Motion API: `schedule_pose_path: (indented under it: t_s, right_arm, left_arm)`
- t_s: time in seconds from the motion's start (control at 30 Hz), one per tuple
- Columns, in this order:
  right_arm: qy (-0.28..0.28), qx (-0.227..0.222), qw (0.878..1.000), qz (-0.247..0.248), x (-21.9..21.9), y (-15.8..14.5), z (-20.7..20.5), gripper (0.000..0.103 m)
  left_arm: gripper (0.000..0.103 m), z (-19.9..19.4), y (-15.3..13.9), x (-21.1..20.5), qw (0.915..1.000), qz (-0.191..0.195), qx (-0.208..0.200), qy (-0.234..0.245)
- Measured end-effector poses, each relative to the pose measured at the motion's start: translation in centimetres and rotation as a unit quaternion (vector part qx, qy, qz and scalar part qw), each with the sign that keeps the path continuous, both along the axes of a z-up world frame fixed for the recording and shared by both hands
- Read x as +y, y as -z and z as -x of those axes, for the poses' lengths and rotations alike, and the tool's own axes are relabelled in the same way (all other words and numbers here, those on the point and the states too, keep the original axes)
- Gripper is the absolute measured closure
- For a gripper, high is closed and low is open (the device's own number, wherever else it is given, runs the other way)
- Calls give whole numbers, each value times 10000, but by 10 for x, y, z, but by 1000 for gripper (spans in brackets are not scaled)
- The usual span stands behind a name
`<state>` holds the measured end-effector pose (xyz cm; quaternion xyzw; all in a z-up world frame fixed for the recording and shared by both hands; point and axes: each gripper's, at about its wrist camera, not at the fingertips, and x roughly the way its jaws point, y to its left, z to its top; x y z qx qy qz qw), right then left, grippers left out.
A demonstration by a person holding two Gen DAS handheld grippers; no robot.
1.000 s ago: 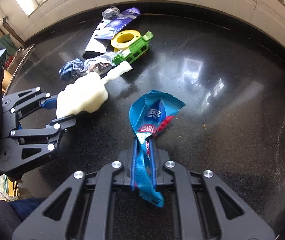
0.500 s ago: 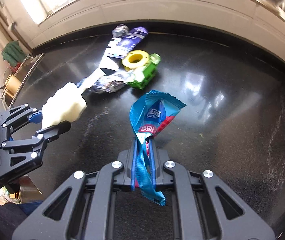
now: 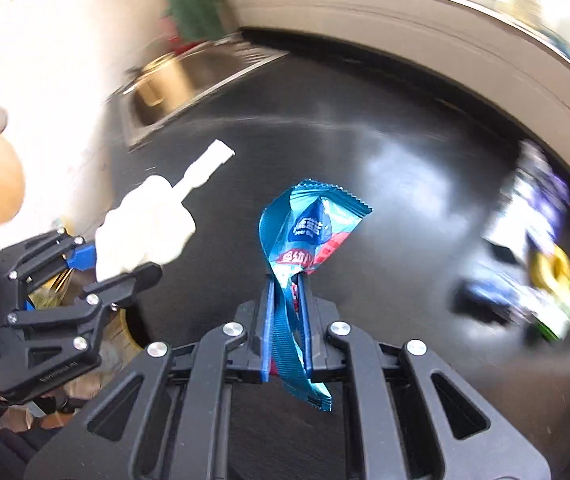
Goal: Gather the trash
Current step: 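Carry foam block and blue wrapper down to the floor bin and release both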
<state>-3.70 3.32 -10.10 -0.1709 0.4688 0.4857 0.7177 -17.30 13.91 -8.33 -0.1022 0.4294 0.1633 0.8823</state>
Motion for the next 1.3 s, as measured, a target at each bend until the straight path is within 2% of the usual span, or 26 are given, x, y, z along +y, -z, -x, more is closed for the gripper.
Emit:
schedule_pose_path:
  t_s: [0.1,0.17,0.27,0.43,0.6,0.77,0.9,1.17,1.2,1.23,1.27,1.3]
  right_arm:
    - [-858,172,9961,60,64,9,40,91]
    - [-1351,253,9904,132,100,16,68,91]
    - [-1994,403,9788,250,148,28,111,91]
    - [-2664,589,9599,641,211,66,175,91]
    - [-2936,511,9482,1102,250,111,209,91]
    - [-2894,496,9418,1637,272,154,218,91]
    - [-2938,479,9373,1811,285,168,220,91]
    - [-2857,462,9366,1976,303,184,217,91]
    - [-2869,481,9352,2021,304,186,217,89]
    - [-2871,480,9345,2047,304,187,218,82]
    - [-2868,445,9346,2056,304,187,217,60]
    - [-2849,406,9357,2042,306,189,218,48]
  left_arm:
    - [68,52,13,36,9968,25,164,-778]
    - [68,89,23,55,9907,87,280,-1330]
    - [68,137,40,78,9780,230,407,-2033]
    - [68,190,84,108,9569,566,672,-2770]
    - [68,211,133,130,9426,900,916,-3082]
    - [67,220,167,150,9343,1217,1035,-3188]
    - [67,225,184,160,9329,1390,1021,-3162]
    - [62,227,206,169,9301,1667,1024,-3108]
    - [61,227,208,169,9304,1673,1027,-3097]
    - [58,226,210,169,9307,1681,1039,-3079]
    - [54,225,211,169,9307,1677,1041,-3078]
    - [52,225,212,169,9305,1680,1028,-3088]
